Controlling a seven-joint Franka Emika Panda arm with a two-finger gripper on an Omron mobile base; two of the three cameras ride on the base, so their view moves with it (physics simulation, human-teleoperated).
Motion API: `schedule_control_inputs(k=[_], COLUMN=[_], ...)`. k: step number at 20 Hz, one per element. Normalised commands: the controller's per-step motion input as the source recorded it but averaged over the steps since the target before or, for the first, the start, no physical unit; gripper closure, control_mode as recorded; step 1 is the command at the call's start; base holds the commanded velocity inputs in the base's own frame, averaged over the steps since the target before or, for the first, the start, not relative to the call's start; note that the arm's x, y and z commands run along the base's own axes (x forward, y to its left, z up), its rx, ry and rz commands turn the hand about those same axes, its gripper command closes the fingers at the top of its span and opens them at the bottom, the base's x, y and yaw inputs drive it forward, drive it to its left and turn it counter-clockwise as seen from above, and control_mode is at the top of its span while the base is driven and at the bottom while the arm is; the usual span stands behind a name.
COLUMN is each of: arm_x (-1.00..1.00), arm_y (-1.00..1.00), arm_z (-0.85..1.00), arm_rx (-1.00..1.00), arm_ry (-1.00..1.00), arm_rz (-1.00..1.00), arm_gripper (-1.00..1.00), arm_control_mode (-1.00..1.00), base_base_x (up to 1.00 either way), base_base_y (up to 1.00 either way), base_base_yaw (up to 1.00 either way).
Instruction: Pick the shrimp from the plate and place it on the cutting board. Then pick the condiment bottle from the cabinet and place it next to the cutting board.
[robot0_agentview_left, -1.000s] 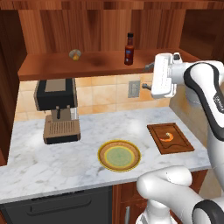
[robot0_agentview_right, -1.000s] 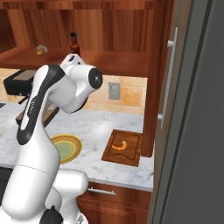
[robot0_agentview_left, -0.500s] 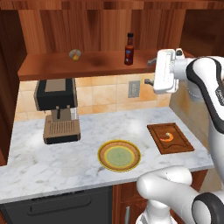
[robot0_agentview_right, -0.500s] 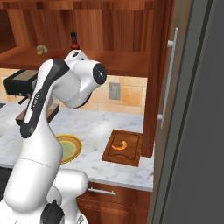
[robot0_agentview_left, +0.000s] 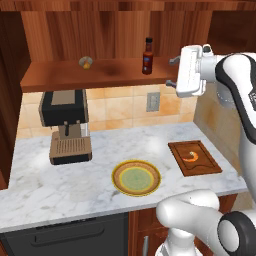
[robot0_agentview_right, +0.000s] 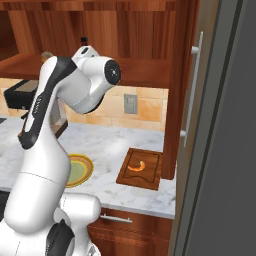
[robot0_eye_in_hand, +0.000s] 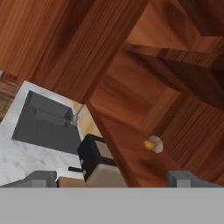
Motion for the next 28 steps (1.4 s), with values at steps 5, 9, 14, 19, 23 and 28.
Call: schedule_control_inputs(k=[5,9,14,19,23,28], arm_x=[0.0,0.07,0.17,0.24,0.25,0.23], arm_y=[0.0,0.0,0.0,0.0,0.0,0.0], arm_z=[0.2,0.11,0.05,0.01,0.05,0.02], arm_rx=[0.0,0.02,0.05,0.06,0.05,0.02], arm_ry=[0.0,0.02,0.04,0.04,0.03,0.01], arm_rz=[0.0,-0.02,-0.01,-0.01,-0.01,-0.01], arm_gripper=[-1.0,-1.0,-1.0,-1.0,-1.0,-1.0], arm_control_mode=[-1.0,-1.0,-1.0,-1.0,-1.0,-1.0], base_base_x=[0.0,0.0,0.0,0.0,0.0,0.0], base_base_y=[0.0,0.0,0.0,0.0,0.0,0.0], base_base_yaw=[0.0,0.0,0.0,0.0,0.0,0.0])
